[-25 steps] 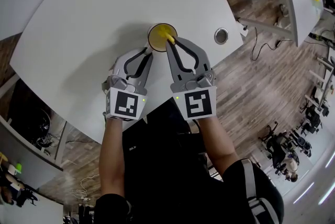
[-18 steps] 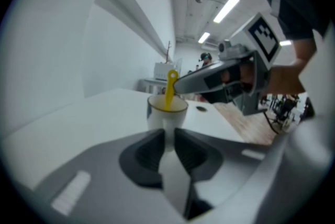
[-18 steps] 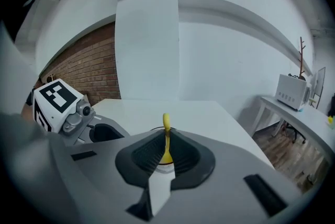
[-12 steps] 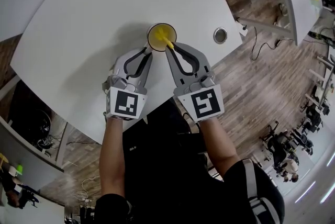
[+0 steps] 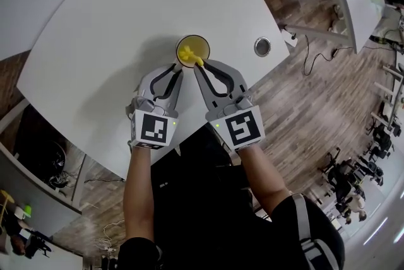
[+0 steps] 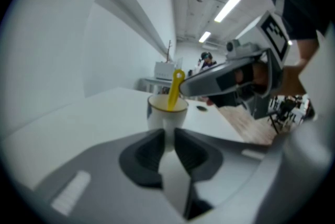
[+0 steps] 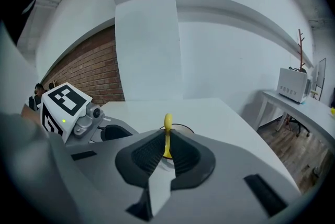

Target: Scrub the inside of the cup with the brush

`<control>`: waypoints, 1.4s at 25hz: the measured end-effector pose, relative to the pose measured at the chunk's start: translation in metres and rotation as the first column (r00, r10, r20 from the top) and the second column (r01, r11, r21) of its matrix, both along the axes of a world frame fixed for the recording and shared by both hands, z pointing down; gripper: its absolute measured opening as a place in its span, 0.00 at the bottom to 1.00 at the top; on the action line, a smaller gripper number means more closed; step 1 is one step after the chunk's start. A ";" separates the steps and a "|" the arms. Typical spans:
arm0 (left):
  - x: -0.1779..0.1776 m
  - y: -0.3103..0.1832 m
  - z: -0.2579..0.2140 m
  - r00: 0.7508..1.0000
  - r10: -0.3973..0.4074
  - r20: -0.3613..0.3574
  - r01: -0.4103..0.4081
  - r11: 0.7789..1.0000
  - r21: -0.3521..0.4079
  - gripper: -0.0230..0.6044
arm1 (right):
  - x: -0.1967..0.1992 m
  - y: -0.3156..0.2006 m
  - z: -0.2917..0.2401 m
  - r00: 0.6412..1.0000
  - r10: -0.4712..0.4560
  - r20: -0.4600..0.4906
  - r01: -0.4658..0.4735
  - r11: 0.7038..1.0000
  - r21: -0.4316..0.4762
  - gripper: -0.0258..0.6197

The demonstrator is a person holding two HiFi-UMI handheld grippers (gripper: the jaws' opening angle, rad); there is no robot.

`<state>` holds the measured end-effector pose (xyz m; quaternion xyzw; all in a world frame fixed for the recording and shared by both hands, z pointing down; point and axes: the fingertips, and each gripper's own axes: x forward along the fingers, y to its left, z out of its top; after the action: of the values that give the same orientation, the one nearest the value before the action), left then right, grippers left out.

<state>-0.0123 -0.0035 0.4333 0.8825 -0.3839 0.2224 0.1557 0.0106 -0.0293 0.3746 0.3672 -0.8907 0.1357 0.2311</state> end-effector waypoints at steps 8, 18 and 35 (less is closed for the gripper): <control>-0.006 0.000 -0.002 1.000 -0.006 0.004 0.006 1.000 0.022 0.13 | 0.001 -0.004 -0.004 0.999 0.033 0.014 -0.034 0.999 0.033 0.08; -0.005 0.002 -0.013 1.000 0.003 -0.009 -0.002 0.996 0.084 0.33 | 0.005 -0.001 -0.015 0.998 0.052 0.027 -0.054 0.996 0.076 0.08; -0.022 0.025 -0.058 0.998 -0.027 -0.063 0.036 0.987 0.158 0.34 | 0.018 0.010 -0.051 0.992 0.094 0.083 -0.104 0.987 0.125 0.08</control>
<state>-0.0341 0.0212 0.3756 0.8923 -0.4095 0.1616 0.0999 0.0282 -0.0194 0.3236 0.4197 -0.8865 0.1031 0.1654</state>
